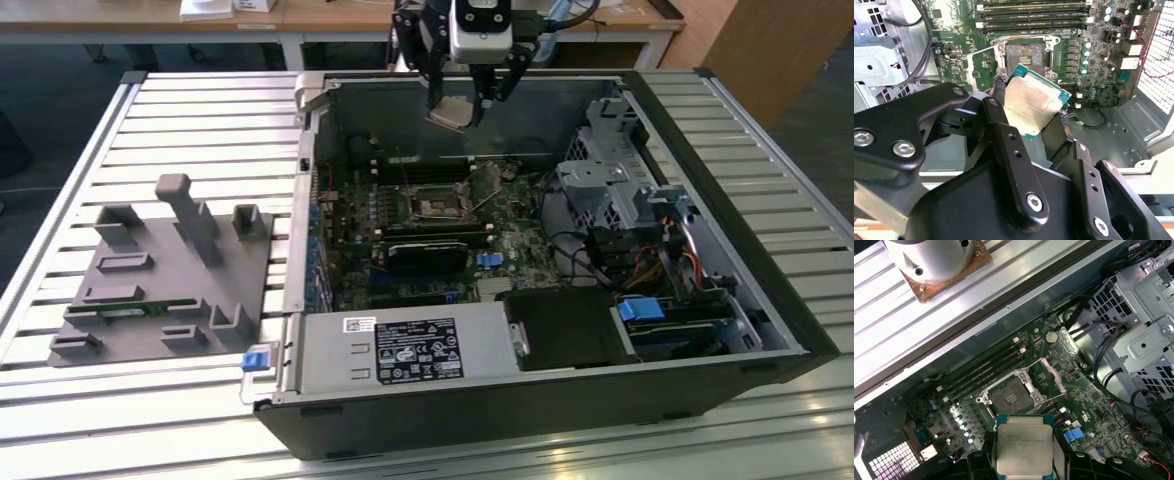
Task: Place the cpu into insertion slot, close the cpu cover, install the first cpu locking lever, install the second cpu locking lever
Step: 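Place the cpu into insertion slot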
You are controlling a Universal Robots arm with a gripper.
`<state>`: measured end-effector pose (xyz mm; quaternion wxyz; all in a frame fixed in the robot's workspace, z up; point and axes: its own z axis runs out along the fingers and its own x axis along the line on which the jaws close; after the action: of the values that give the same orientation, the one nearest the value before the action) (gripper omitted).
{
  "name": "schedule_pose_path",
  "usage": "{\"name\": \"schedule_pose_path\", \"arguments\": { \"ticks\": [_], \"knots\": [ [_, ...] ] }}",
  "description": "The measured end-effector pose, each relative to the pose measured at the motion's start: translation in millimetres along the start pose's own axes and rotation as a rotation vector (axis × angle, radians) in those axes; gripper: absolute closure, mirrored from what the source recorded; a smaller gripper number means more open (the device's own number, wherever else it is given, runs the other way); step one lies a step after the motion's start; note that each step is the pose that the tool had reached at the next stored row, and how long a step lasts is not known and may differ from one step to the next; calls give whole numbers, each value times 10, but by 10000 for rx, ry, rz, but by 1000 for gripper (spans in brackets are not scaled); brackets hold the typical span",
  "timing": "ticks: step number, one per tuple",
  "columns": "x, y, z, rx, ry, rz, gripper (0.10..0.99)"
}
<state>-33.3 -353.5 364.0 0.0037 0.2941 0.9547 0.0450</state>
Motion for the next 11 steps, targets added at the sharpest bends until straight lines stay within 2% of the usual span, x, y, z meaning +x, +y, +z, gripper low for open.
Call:
{"name": "schedule_pose_path", "arguments": {
  "ticks": [11],
  "knots": [
    [0,0,0,-5,-28,308,545]
  ]
}}
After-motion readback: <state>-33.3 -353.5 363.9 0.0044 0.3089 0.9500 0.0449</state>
